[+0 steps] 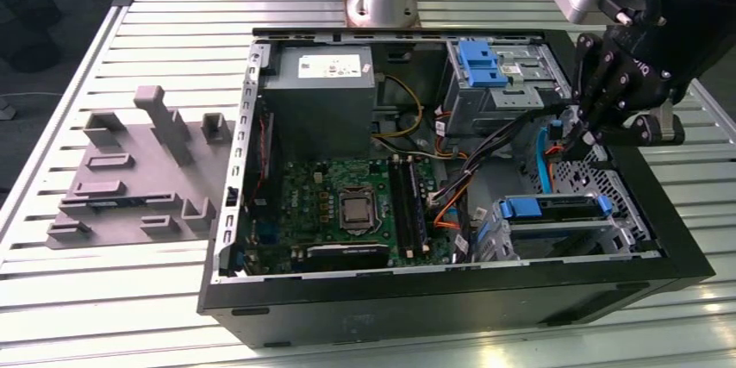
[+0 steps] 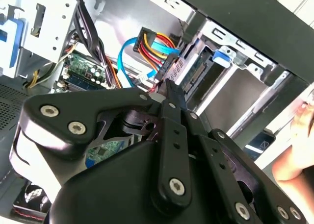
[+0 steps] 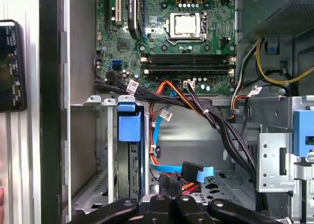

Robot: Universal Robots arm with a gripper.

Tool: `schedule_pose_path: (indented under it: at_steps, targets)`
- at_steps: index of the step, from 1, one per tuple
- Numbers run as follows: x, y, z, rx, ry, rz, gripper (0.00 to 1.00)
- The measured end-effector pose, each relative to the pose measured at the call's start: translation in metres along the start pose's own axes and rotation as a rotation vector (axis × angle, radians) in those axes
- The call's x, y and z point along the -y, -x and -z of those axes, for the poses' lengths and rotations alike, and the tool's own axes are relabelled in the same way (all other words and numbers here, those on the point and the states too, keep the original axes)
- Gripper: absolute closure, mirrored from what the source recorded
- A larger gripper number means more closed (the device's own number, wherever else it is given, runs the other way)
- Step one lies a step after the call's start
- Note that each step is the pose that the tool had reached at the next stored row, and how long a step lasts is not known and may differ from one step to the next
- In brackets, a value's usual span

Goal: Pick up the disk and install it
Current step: 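Insert the first disk wire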

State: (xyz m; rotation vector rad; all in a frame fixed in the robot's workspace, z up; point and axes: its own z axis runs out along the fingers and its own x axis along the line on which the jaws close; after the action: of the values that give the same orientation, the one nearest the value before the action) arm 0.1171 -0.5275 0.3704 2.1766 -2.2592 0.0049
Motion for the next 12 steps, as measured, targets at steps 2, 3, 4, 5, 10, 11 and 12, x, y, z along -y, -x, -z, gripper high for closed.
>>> schedule_pose_path:
  at_steps: [2, 3, 4, 5, 10, 11, 12]
  targets:
    - [0.0003, 0.0011, -0.0011, 0.0002, 0.0000, 0.000, 0.89]
    - [0.0003, 0.0013, -0.0013, 0.0001, 0.0001, 0.000, 0.89]
    - [0.0004, 0.0013, -0.0014, 0.0001, 0.0000, 0.000, 0.89]
    - [0.0004, 0.0013, -0.0014, 0.0000, 0.0000, 0.000, 0.89]
    - [0.0006, 0.0029, -0.0028, -0.0002, 0.0000, 0.000, 0.89]
    - [0.0009, 0.0042, -0.0031, -0.0004, 0.0000, 0.000, 0.89]
    - [0.0014, 0.0062, -0.0034, -0.0015, 0.0000, 0.000, 0.89]
